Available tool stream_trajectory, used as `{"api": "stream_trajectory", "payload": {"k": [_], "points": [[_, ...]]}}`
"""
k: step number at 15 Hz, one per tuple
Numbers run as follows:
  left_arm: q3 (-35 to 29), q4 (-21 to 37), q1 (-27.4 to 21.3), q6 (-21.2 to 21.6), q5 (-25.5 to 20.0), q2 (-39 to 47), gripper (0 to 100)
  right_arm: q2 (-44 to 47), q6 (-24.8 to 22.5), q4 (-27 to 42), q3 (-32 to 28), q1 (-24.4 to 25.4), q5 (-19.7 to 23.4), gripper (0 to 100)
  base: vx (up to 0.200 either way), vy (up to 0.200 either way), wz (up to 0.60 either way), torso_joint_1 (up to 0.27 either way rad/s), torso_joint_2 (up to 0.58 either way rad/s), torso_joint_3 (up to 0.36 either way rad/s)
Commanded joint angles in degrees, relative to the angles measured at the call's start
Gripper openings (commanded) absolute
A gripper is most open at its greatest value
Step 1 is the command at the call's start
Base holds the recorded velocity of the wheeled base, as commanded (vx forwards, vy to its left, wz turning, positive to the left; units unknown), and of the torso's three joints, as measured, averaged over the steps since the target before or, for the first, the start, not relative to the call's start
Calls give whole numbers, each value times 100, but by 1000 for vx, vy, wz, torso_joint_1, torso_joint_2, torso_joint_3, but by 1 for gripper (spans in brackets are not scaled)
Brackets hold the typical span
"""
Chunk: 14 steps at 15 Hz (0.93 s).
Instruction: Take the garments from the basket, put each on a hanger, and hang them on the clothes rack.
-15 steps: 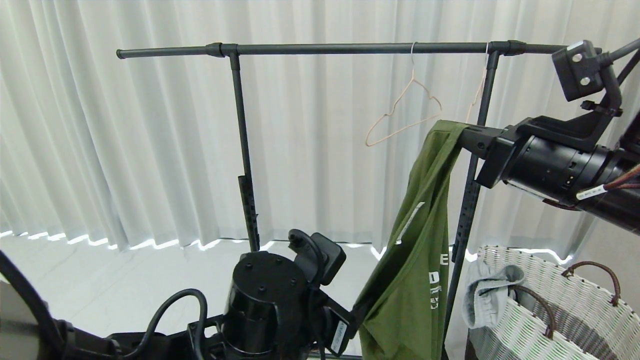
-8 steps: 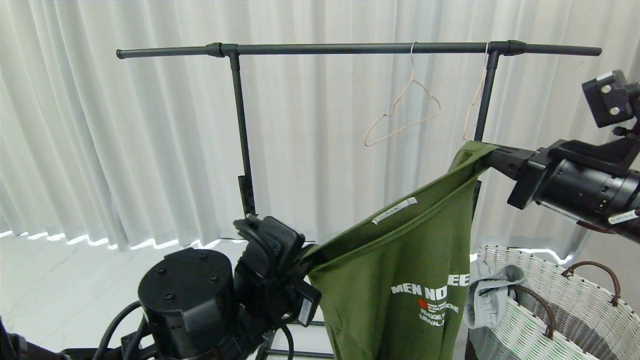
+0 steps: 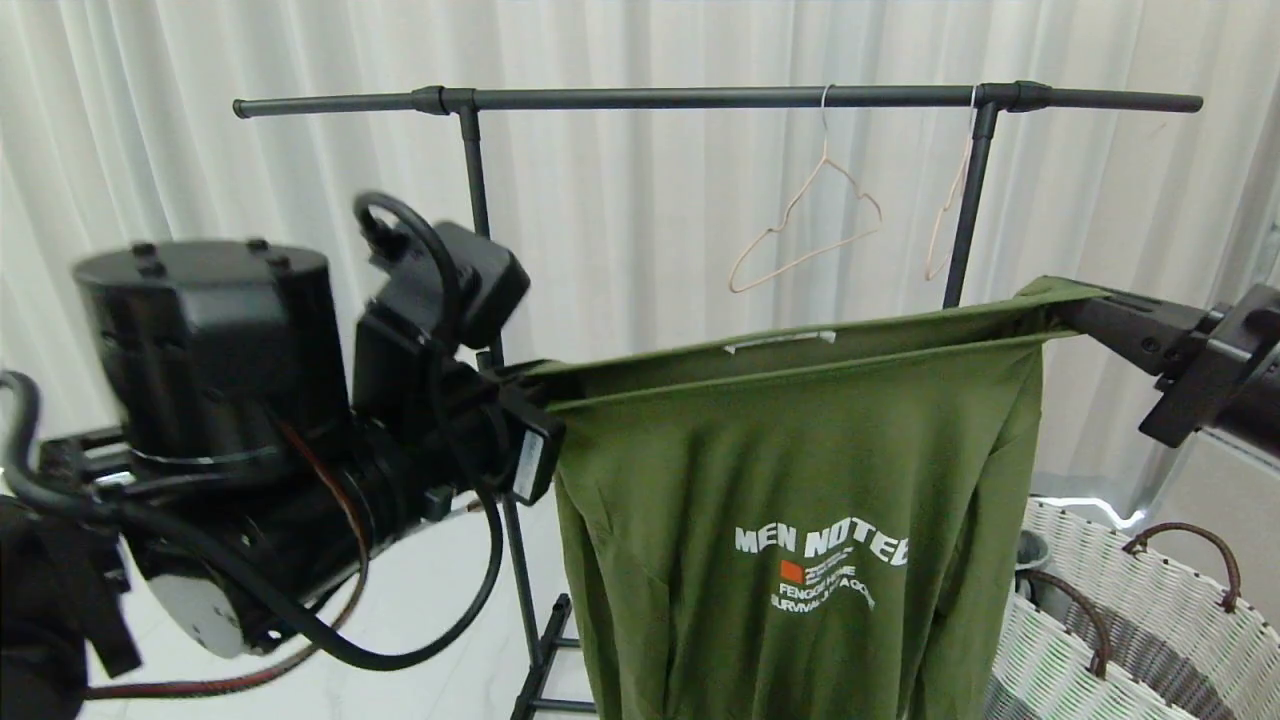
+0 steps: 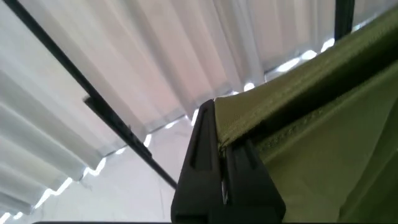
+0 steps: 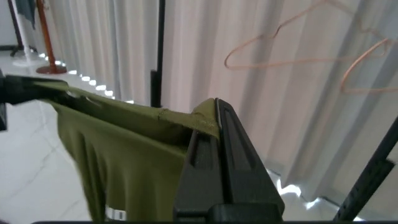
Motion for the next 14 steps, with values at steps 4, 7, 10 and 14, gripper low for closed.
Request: {"api": "stream_trajectory", "payload": {"k": [4, 7, 10, 14], "points": [[-1839, 1785, -1274, -1266, 14, -527, 0, -338, 41, 593, -1056, 4, 30, 0, 0, 0, 0, 0, 0, 0], [-1962, 1935, -1388, -1363, 14, -580, 0, -601, 33, 672, -1109, 39, 65, 0, 0, 0, 0, 0, 0, 0], [-2015, 2444, -1379, -1161, 23, -932, 0, -725, 15, 866, -1171, 39, 153, 0, 0, 0, 0, 0, 0, 0], [-1734, 2462, -1080, -1117, -100, -1151, 0, -645, 6, 883, -1206, 31, 241, 0, 0, 0, 0, 0, 0, 0]]}}
